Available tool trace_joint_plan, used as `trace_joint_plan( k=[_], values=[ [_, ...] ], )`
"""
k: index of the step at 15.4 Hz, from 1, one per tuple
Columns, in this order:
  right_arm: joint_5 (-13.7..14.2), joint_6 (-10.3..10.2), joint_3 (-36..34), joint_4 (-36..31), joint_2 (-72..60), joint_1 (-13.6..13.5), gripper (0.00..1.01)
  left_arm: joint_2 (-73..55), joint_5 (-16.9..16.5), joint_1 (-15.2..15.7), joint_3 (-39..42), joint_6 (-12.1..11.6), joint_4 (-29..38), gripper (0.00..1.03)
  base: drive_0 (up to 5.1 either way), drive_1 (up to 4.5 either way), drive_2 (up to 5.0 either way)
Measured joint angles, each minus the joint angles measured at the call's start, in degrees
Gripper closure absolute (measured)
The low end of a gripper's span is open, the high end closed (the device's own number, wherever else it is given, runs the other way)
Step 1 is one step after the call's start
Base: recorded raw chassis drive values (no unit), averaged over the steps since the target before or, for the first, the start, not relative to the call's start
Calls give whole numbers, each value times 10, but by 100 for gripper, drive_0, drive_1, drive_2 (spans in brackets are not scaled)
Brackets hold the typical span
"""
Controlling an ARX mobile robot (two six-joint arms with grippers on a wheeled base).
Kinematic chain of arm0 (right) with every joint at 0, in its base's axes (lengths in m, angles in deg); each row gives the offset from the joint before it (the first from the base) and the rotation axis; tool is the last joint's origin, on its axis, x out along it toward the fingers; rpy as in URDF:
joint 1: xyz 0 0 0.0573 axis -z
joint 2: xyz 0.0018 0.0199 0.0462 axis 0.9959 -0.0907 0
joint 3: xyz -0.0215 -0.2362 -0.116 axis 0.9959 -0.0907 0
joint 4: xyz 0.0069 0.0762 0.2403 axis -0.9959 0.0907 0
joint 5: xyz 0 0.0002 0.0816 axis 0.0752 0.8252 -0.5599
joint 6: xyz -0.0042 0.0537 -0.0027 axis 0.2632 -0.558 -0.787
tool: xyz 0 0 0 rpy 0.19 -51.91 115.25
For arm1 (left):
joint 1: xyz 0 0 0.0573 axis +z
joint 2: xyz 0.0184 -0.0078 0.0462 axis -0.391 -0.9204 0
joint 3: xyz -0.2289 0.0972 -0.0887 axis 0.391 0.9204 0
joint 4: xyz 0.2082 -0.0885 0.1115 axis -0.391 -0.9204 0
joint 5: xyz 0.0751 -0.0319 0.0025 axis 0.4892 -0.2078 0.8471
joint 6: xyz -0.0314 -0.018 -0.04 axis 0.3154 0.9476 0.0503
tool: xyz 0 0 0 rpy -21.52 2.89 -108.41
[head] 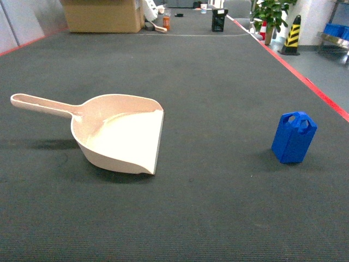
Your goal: Place part in tray to right shelf
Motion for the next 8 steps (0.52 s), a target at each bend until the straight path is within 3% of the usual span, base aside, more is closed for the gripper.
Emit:
trace_joint_plan(
  k=[8],
  values=[
    [0,0,0,0,0,0,3,0,0,0,0,0,0,5,0,0,0]
  ],
)
